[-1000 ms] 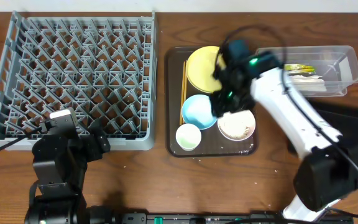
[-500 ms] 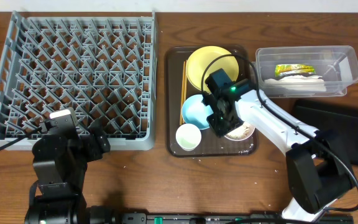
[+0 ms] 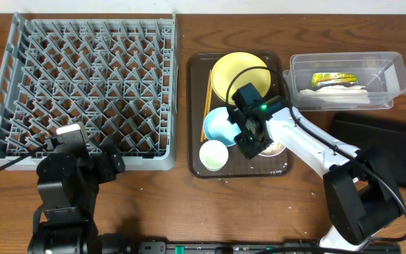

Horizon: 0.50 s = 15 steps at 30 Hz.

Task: Sort waste into correct bins and load items into the dishwasher
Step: 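Move right gripper to pink rice bowl and grasp its rim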

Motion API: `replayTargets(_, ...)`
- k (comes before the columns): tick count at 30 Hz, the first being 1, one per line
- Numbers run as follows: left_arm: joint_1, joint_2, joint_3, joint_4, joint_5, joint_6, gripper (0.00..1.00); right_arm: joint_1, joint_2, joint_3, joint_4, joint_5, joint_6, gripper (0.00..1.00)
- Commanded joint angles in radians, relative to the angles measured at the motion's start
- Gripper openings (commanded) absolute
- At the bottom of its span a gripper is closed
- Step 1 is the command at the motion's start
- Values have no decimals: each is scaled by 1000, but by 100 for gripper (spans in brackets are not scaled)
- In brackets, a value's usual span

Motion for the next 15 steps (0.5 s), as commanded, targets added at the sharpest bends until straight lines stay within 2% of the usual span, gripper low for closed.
replayTargets(1, 3, -2, 13, 2, 10, -4, 91, 7, -2, -20, 2, -8, 5, 1)
replayTargets(9, 3, -2, 13, 2, 10, -4, 91, -14, -134, 75, -111, -54, 73, 1)
replayTargets(15, 3, -2, 13, 2, 10, -4, 91, -122, -314, 78, -157, -184, 118, 1)
